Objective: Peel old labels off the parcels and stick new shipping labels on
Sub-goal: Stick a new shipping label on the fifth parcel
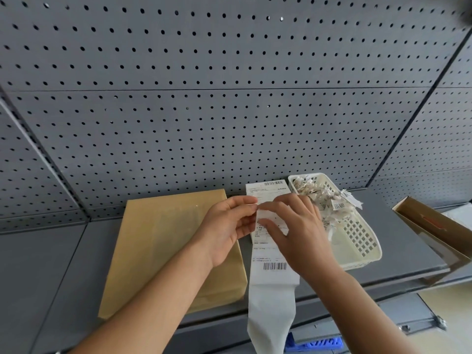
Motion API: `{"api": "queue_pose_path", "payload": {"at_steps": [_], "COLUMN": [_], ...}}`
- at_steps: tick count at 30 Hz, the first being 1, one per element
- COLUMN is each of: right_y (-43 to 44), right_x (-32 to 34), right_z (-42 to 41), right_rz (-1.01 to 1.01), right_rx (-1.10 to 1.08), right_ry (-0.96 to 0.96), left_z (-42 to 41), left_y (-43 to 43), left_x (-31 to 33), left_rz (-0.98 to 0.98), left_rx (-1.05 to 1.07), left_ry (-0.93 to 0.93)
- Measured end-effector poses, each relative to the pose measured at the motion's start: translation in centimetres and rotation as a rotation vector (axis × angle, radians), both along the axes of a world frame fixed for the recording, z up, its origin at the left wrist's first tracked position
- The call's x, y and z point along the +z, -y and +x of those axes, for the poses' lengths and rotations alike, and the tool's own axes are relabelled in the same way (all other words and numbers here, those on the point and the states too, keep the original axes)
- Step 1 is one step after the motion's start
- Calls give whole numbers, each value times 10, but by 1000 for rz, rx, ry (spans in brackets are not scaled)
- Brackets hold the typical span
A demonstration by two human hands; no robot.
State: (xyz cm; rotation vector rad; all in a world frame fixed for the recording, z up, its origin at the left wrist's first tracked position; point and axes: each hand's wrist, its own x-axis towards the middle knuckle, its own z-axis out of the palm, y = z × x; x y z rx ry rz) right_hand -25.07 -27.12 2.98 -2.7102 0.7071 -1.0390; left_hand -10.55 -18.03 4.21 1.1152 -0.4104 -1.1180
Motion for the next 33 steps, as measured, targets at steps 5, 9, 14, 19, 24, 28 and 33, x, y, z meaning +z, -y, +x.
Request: {"api": "queue_pose_path", "payload": {"at_steps": [5,9,14,19,24,28,33], "right_y": [0,0,1,3,5,2,-3], "right_x": [0,2,9,15,12,14,22], "right_z": [2,4,3,-2,-4,-7,-13], "right_rz": [1,103,167,208,217,216,219], "right_rx": [28,73,142,157,163,168,135], "right_ry": [25,65,87,125,125,140,172], "left_z": [1,2,0,-3,-6,-4,-4], "left_y": [2,3,6,6,8,9,12], "left_x": [0,1,-1,-1,0,-3,-7], "left_rz": [4,13,67,61,22,30,122], "left_rx": [6,5,39,-86,-196,-182,-110], "left_ry": [6,54,163,171,52,88,395]}}
